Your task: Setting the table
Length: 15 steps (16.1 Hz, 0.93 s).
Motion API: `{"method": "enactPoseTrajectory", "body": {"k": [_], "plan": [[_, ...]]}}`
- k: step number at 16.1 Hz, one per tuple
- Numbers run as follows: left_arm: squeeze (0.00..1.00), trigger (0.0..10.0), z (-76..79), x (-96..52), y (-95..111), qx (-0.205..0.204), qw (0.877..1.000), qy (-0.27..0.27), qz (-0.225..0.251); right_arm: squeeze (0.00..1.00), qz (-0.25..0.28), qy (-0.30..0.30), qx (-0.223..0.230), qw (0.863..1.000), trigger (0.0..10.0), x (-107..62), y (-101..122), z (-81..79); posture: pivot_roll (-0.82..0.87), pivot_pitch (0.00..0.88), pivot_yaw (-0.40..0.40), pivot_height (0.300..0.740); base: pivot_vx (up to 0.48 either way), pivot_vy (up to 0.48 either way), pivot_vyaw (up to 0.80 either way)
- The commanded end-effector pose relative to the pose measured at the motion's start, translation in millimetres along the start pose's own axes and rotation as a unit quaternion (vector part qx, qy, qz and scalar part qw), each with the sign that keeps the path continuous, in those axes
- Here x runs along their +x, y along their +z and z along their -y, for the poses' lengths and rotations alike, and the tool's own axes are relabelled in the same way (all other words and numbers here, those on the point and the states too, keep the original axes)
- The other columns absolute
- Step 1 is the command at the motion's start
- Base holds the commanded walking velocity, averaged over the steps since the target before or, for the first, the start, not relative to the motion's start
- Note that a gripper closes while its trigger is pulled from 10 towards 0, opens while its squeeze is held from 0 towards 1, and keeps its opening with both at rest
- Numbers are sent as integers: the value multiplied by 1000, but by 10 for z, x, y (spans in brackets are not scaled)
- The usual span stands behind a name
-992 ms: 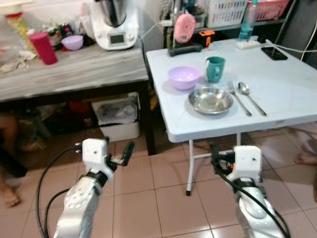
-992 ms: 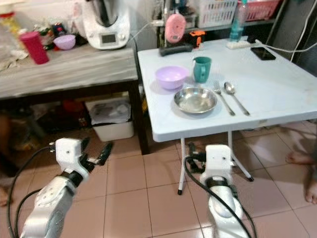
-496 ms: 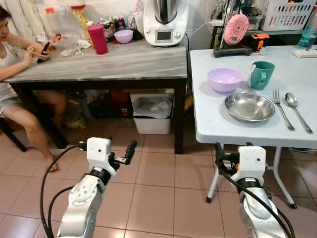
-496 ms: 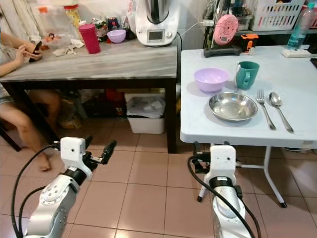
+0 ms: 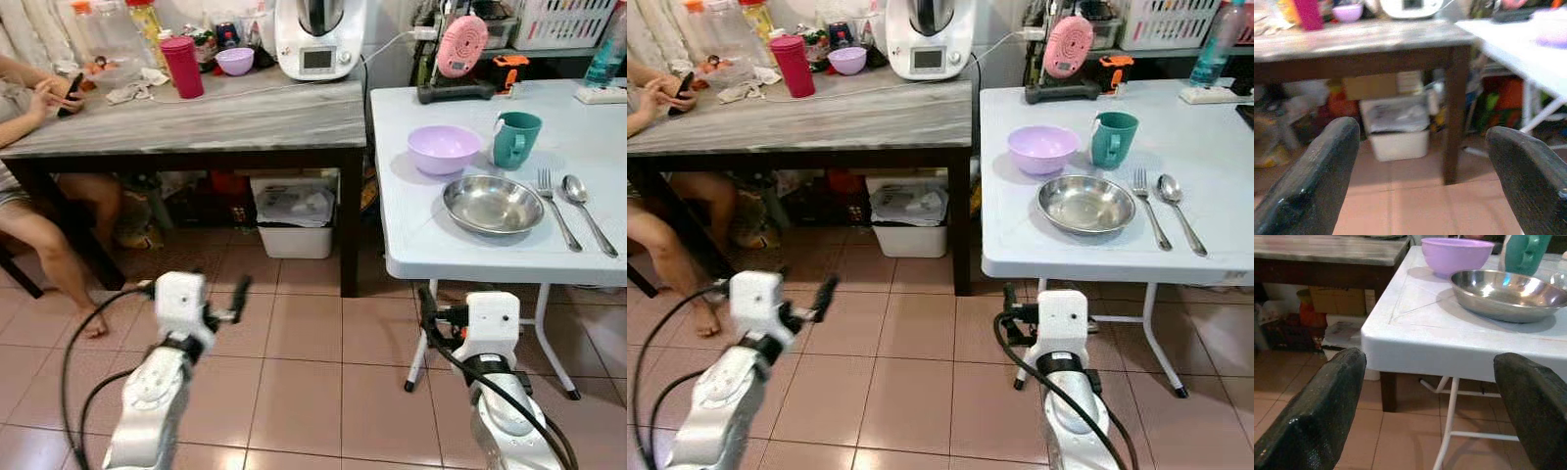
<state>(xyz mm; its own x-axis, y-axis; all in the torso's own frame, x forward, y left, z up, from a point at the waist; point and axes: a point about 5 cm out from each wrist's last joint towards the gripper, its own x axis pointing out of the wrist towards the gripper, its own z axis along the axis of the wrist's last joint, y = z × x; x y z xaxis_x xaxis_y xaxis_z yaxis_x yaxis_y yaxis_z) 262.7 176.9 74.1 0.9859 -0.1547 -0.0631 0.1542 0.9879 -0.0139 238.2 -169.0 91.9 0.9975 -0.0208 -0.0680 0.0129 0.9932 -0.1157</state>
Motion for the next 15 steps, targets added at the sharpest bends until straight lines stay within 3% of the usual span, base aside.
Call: {"method": "enactPoseTrajectory", "body": {"k": [1,5,8,11,15], "plan": [[0,10000,-82,-31,-24,13,1000,18,-1,0,-5,9,4,1000,10000,-10,-18,-36,-221,0,81,740,0,0,0],[0,10000,-124,-44,-56,24,999,33,0,0,-11,3,12,1000,10000,-10,-38,-25,-223,0,84,740,0,0,0],[0,10000,-71,2,38,4,999,26,18,0,-8,-2,15,1000,10000,-10,-17,-18,-221,0,85,740,0,0,0],[0,10000,106,131,315,-17,998,-11,66,0,25,-3,19,999,10000,61,195,-31,-220,0,83,740,0,0,0],[0,10000,196,164,367,-7,996,-38,78,0,37,0,25,999,10000,90,277,-51,-220,0,82,740,0,0,0]]}}
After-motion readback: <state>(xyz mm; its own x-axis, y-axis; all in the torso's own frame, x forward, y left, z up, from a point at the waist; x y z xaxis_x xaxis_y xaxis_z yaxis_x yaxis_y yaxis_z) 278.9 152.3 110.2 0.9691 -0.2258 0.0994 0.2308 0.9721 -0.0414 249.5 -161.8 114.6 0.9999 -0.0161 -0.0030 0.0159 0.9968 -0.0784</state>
